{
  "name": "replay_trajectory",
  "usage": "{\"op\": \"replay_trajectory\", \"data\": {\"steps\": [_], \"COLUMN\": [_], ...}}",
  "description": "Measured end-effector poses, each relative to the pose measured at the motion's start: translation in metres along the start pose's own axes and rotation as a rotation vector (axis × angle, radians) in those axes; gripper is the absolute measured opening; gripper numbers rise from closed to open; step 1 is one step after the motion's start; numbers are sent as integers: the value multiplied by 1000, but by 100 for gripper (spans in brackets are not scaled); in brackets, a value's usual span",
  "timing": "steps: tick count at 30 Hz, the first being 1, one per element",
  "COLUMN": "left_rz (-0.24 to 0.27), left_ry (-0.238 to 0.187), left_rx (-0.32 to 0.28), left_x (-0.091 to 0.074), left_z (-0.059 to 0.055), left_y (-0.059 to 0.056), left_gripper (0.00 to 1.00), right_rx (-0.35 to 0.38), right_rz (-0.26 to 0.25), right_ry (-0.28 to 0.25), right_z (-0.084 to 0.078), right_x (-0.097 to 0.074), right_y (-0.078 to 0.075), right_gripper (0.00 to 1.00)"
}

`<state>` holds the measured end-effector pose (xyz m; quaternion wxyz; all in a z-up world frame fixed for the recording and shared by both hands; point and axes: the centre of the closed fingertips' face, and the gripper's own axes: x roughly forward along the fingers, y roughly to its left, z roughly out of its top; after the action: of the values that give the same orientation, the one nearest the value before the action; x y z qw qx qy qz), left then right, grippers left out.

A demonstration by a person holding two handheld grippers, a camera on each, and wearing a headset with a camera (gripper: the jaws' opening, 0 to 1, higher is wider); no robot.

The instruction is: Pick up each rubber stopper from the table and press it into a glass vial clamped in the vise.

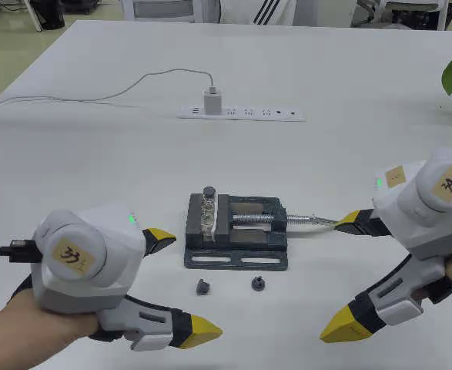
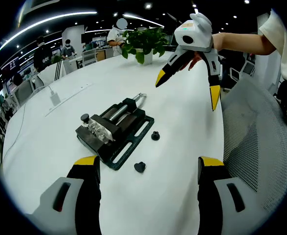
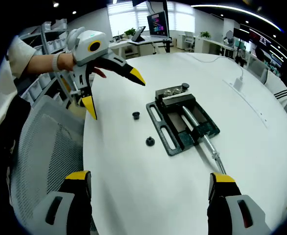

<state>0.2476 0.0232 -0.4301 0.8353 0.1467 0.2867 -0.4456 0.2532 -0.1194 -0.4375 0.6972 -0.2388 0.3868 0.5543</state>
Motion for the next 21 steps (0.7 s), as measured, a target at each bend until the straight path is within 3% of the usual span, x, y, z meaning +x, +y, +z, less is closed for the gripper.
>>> {"op": "replay_trajectory", "data": {"steps": [3, 8, 10, 14, 21], "left_rz": [-7, -28, -36, -52, -97], "left_ry": [9, 27, 29, 34, 81], "left_rx": [10, 23, 10, 7, 62], "left_x": [3, 8, 11, 17, 33], "left_z": [3, 7, 11, 18, 31], "left_y": [0, 0, 2, 4, 1], "left_gripper": [79, 76, 72, 61, 49], "right_rx": [11, 56, 53, 76, 84], "right_rz": [-14, -24, -38, -41, -47], "right_ry": [-16, -85, -128, -150, -189], "right_z": [-5, -7, -5, -7, -10], "right_x": [-3, -8, -10, -13, -20], "right_y": [0, 4, 6, 12, 16], "right_gripper": [99, 99, 99, 99, 99]}}
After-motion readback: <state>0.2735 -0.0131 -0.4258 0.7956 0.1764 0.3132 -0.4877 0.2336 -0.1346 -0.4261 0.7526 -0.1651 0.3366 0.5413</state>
